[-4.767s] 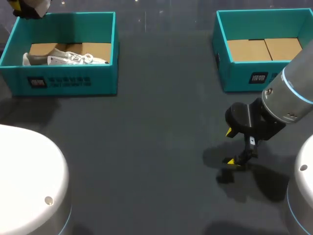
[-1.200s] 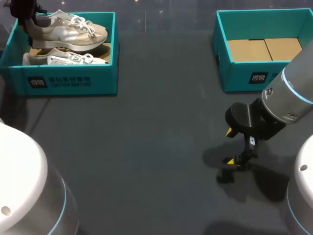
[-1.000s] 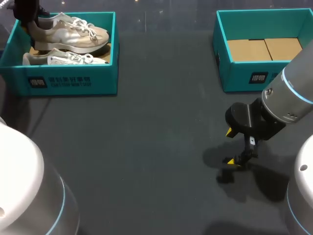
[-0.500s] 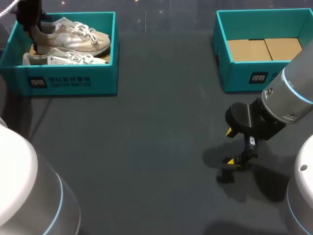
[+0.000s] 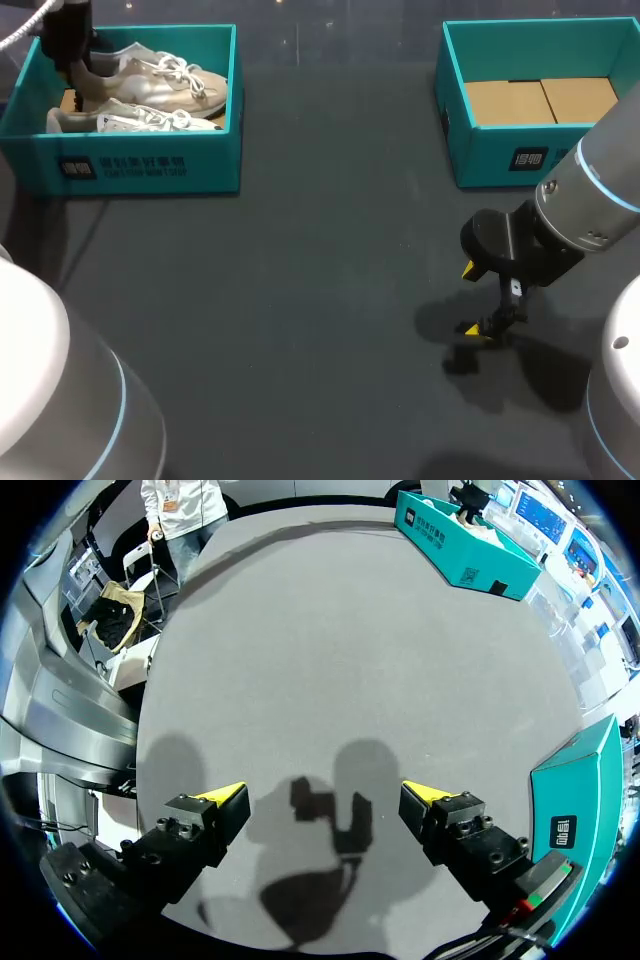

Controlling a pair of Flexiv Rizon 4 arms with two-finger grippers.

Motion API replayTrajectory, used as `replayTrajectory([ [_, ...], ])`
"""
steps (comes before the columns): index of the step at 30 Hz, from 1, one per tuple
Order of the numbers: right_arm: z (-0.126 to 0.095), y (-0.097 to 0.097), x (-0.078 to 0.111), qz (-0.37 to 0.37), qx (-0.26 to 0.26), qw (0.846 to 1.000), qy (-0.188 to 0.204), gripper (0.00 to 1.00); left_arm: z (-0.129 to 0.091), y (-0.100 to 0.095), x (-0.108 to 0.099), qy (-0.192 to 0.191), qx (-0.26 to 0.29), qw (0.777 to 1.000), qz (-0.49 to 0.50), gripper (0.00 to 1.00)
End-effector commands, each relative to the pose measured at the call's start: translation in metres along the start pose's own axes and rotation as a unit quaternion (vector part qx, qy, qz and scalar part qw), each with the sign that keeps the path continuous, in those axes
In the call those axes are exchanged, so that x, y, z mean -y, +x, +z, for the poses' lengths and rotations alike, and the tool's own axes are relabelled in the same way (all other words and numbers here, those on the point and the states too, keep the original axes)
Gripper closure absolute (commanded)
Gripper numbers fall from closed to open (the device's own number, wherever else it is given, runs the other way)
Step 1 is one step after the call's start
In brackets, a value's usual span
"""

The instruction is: Take the shoe out of the shoebox, open the shoe tongue, remove and reinsert the insole, then place the shoe into the shoebox

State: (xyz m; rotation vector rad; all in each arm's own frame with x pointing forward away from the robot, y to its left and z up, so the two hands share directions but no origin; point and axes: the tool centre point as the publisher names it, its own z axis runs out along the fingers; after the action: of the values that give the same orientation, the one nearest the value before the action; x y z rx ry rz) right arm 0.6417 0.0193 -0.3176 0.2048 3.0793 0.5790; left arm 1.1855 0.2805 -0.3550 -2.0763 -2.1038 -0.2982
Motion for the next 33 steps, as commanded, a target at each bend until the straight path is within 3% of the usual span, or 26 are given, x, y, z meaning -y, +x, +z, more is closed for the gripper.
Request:
replayTrajectory([
  [1,0.0,0.002,0.001,0.0,0.002,1.0,0.001,0.0,0.005,-0.002,-0.001,-0.002,-0.003,1.0,-0.001,1.0],
  [2,0.0,0.002,0.001,0.0,0.002,1.0,0.001,0.0,0.007,-0.002,-0.001,-0.002,-0.004,1.0,-0.001,1.0],
  [4,0.0,0.002,0.001,0.0,0.002,1.0,0.001,0.0,0.009,-0.001,-0.002,-0.001,-0.005,1.0,-0.002,0.81],
  [5,0.0,0.002,0.001,0.0,0.002,1.0,0.001,0.0,0.01,-0.001,-0.003,0.0,-0.005,1.0,-0.002,0.77],
  [9,0.0,0.002,0.001,0.0,0.002,1.0,0.001,0.0,0.014,-0.001,-0.004,-0.005,-0.011,1.0,-0.002,0.76],
  [19,0.0,0.002,0.001,0.0,0.002,1.0,0.001,0.0,0.016,0.002,-0.008,-0.013,-0.009,1.0,-0.006,0.54],
  [24,0.0,0.002,0.001,0.0,0.002,1.0,0.001,0.0,0.012,0.006,-0.009,-0.014,-0.003,1.0,-0.011,0.49],
  [27,0.0,0.002,0.001,0.0,0.002,1.0,0.001,0.0,0.004,0.008,-0.007,-0.017,0.005,1.0,-0.01,0.27],
  [30,0.0,0.002,0.001,0.0,0.002,1.0,0.001,0.0,-0.007,0.01,-0.005,-0.018,0.015,1.0,-0.01,0.15],
  [32,0.0,0.002,0.001,0.0,0.002,1.0,0.001,0.0,-0.016,0.011,-0.003,-0.018,0.026,0.999,-0.007,0.01],
  [33,0.0,0.002,0.001,0.0,0.002,1.0,0.001,0.0,-0.02,0.011,-0.002,-0.016,0.03,0.999,-0.006,0.0],
])
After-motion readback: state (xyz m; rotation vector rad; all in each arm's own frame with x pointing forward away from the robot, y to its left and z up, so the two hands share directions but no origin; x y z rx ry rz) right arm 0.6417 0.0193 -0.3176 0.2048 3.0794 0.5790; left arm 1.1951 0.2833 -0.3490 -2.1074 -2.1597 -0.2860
